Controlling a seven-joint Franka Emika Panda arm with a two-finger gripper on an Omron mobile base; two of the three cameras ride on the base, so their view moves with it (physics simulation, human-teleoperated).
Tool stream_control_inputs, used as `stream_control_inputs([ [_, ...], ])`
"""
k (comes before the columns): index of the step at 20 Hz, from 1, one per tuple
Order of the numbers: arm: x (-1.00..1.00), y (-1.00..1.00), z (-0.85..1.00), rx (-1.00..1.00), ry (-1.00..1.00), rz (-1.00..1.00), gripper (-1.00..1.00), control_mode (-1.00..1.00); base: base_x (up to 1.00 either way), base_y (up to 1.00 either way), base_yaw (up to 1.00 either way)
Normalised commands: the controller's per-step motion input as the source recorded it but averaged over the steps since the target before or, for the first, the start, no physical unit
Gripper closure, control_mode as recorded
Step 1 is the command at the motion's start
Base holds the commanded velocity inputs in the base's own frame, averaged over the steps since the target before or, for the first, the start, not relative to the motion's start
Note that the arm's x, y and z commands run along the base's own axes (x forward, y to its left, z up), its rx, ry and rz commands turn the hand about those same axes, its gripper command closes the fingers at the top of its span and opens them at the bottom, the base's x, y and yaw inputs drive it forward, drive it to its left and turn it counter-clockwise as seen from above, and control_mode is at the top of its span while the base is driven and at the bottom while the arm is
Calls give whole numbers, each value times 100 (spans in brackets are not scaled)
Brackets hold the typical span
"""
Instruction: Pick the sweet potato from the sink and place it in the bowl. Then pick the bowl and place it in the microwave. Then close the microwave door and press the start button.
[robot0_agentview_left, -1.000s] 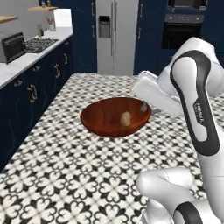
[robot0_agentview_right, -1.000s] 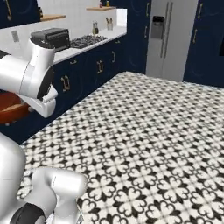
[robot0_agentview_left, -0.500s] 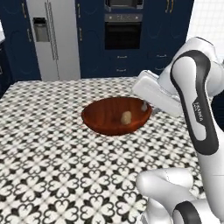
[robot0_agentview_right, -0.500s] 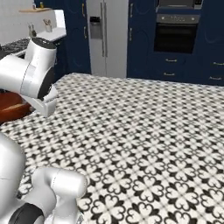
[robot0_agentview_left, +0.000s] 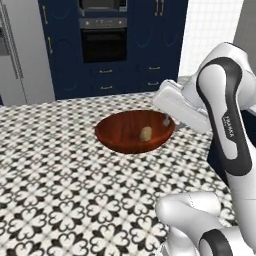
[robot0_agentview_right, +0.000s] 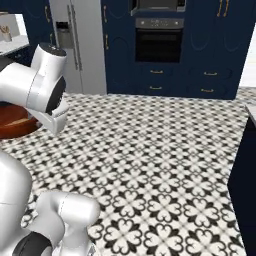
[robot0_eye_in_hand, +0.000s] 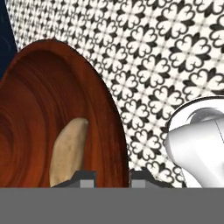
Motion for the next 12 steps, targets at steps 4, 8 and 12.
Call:
stream_control_inputs([
  [4,0,0,0,0,0,0,100,100,100,-67,-3],
  [8,0,0,0,0,0,0,100,100,100,-56,-1],
  [12,0,0,0,0,0,0,100,100,100,-14,0],
])
